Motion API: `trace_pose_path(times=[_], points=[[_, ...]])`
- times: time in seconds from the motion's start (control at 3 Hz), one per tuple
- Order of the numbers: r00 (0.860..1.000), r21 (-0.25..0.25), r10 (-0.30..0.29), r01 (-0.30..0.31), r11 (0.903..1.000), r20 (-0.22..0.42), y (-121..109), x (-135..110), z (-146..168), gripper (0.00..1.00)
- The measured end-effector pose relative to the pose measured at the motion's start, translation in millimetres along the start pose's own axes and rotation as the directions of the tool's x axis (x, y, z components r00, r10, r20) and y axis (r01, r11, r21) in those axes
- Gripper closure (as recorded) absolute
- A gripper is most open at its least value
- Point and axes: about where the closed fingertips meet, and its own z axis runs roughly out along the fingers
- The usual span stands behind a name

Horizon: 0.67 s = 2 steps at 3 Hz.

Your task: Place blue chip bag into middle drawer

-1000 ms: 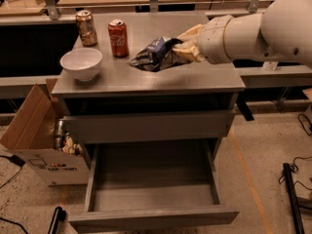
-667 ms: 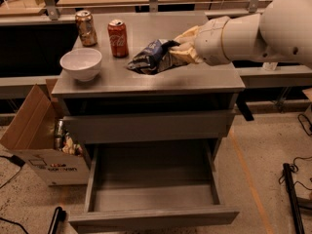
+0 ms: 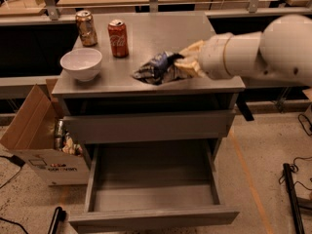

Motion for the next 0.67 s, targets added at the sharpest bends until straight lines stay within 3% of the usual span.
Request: trace_pose_path(times=[0.33, 0.67], points=[[0.98, 0.059, 0.172, -0.167, 0.9843, -0.097, 34.4, 75.3, -14.3, 1.0], [0.918, 0.076, 0.333, -0.325, 0.9428, -0.215, 89.3, 157.9, -22.1, 1.0]])
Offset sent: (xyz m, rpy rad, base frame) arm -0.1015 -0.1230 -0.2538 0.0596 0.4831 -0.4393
